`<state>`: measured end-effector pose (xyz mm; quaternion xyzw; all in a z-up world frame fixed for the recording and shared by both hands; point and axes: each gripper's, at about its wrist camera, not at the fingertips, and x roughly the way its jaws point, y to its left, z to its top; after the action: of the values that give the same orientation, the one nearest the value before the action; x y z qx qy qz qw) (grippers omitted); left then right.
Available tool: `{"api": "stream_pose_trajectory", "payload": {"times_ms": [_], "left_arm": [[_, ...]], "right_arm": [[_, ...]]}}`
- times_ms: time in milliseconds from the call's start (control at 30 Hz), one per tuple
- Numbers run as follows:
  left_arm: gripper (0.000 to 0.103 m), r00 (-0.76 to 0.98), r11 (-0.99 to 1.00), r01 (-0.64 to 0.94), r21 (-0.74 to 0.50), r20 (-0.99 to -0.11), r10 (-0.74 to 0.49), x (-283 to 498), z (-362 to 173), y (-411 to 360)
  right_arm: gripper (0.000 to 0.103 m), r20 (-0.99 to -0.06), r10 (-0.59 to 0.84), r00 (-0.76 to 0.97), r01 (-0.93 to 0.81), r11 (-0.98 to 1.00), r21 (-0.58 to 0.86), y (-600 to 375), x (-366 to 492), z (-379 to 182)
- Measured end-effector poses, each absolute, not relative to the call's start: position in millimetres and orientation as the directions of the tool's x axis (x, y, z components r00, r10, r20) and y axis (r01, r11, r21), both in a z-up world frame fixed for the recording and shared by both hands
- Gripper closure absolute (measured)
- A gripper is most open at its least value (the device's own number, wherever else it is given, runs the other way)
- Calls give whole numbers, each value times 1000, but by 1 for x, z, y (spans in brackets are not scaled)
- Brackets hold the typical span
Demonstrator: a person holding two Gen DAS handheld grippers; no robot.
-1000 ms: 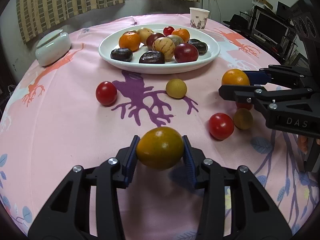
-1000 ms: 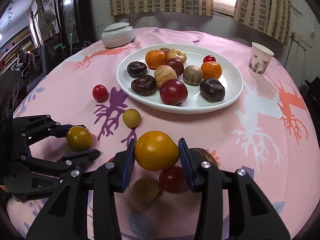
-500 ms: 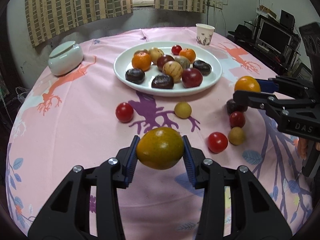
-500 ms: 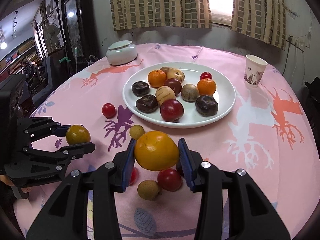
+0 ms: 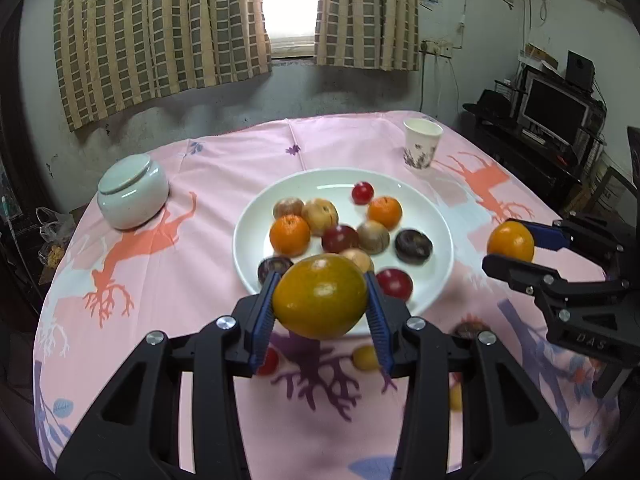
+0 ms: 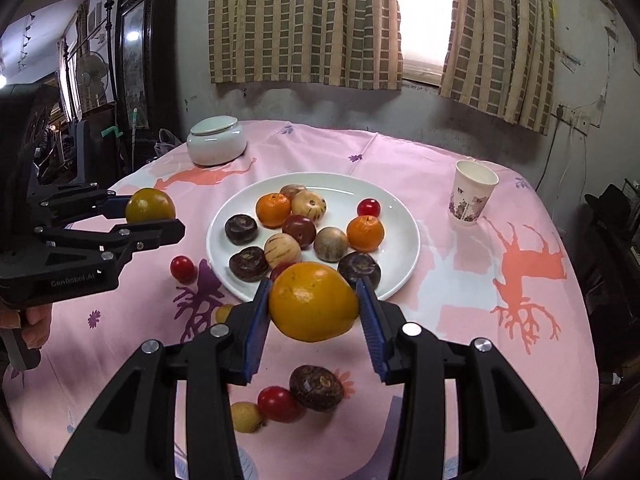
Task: Organize fruits
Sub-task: 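Place both held fruits on the white plate and open both tools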
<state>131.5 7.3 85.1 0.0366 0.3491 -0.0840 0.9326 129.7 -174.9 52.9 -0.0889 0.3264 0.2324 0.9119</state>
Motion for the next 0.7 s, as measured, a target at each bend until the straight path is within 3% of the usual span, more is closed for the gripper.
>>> {"api": "stream_pose_trajectory", "payload": {"times_ms": [533,567,600,633,700], "left_arm": [[59,645,996,79,-35,-761,-78,221,29,8],[55,647,997,69,-42,-758,-76,220,29,10],[41,654,997,59,-41,-753,-70,218,30,11],[35,666,998,49,-38,-743,-61,215,33,13],[34,692,999,39,-33,-720,-51,208,42,16]], "right_arm": [[60,-745,369,556,-430,895,122,-148,225,3],[59,-756,371,539,-420,897,140,-149,227,-1],[58,-759,369,536,-409,901,149,-150,227,-2],[58,-757,368,539,-405,902,150,-151,226,-2],[55,-741,380,554,-409,899,155,-153,220,2]]}}
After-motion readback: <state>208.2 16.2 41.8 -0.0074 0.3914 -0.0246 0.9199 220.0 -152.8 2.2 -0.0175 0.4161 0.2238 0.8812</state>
